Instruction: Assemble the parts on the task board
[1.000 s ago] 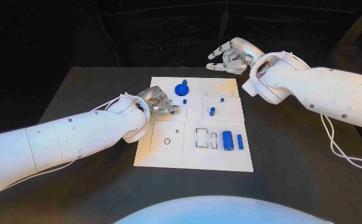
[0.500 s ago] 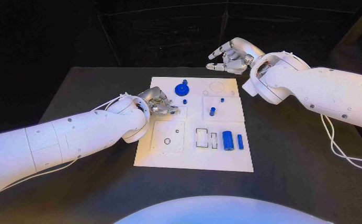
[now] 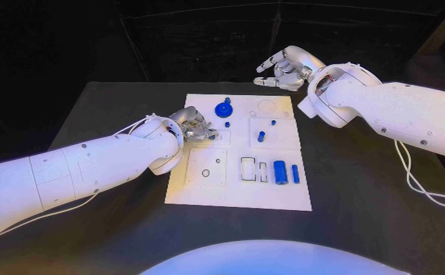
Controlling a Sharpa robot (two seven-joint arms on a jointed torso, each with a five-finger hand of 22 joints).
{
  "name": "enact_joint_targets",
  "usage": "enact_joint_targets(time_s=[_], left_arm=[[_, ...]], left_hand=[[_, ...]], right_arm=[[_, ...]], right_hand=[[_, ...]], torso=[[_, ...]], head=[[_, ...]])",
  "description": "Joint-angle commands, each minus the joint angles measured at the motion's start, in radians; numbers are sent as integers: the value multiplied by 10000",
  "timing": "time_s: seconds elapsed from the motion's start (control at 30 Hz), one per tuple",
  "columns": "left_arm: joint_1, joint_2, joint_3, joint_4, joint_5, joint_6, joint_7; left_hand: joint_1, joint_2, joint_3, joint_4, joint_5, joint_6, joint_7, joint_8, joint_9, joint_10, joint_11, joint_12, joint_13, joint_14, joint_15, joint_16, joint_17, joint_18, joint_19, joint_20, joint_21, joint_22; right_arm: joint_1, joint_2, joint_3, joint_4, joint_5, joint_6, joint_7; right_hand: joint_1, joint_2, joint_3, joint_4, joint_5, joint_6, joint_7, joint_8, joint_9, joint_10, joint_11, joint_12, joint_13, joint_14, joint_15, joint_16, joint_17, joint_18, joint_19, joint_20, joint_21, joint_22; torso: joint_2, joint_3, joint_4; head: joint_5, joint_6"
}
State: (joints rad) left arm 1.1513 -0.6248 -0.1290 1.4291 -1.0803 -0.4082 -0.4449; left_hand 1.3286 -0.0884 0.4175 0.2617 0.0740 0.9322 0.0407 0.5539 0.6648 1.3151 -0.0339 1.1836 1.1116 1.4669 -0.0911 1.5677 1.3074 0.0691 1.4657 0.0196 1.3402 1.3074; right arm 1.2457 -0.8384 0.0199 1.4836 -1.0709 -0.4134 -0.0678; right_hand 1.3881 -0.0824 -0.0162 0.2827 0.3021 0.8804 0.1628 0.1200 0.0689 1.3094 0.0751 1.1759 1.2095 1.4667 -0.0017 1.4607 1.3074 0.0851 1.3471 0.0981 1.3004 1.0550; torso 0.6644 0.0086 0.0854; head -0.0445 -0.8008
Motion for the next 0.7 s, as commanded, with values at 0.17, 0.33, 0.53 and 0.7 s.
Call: enact_joint_targets(time_s=[0.17,0.33,0.53,0.7], left_arm=[[-3,-29,11,114,512,82,267],[-1,-51,18,132,571,114,275],[2,-70,23,139,608,172,267],[12,-98,29,145,619,222,247]], left_hand=[[-404,-370,1250,-884,15,9,-58,84,78,49,-7,-50,-1,1039,-25,31,2634,-96,202,-46,-43,620],[-538,-457,1262,-861,2,35,-59,100,89,53,-8,-46,-2,1039,-26,31,2634,-97,204,-45,-44,627],[-1033,-667,1001,-672,-38,138,-48,143,111,82,2,-5,25,1039,-16,31,2634,-97,208,-37,-53,639],[-1190,-697,876,-606,-39,165,-48,146,113,91,3,14,40,1039,-17,31,2634,-96,210,-37,-57,645]], right_arm=[[18,11,7,3,22,20,72],[18,15,6,-3,22,26,72],[18,20,6,-9,31,30,74],[18,29,6,-21,35,31,77]], right_hand=[[7,139,-48,-6,9,63,-28,51,6,-17,-41,-7,-4,629,-65,-31,808,145,-18,-16,-39,-10],[7,139,-48,-6,9,63,-28,51,6,-17,-41,-7,-4,629,-65,-31,808,145,-18,-16,-39,-10],[3,143,-52,-4,14,64,-28,52,6,-24,-41,-16,-14,629,-65,-32,808,146,-20,-17,-42,-15],[3,143,-52,-4,14,64,-28,52,6,-24,-41,-16,-14,629,-65,-32,808,146,-20,-17,-42,-15]], torso=[[0,2,0],[3,5,0],[3,6,4],[1,6,2]], head=[[12,20],[9,26],[12,13],[24,22]])
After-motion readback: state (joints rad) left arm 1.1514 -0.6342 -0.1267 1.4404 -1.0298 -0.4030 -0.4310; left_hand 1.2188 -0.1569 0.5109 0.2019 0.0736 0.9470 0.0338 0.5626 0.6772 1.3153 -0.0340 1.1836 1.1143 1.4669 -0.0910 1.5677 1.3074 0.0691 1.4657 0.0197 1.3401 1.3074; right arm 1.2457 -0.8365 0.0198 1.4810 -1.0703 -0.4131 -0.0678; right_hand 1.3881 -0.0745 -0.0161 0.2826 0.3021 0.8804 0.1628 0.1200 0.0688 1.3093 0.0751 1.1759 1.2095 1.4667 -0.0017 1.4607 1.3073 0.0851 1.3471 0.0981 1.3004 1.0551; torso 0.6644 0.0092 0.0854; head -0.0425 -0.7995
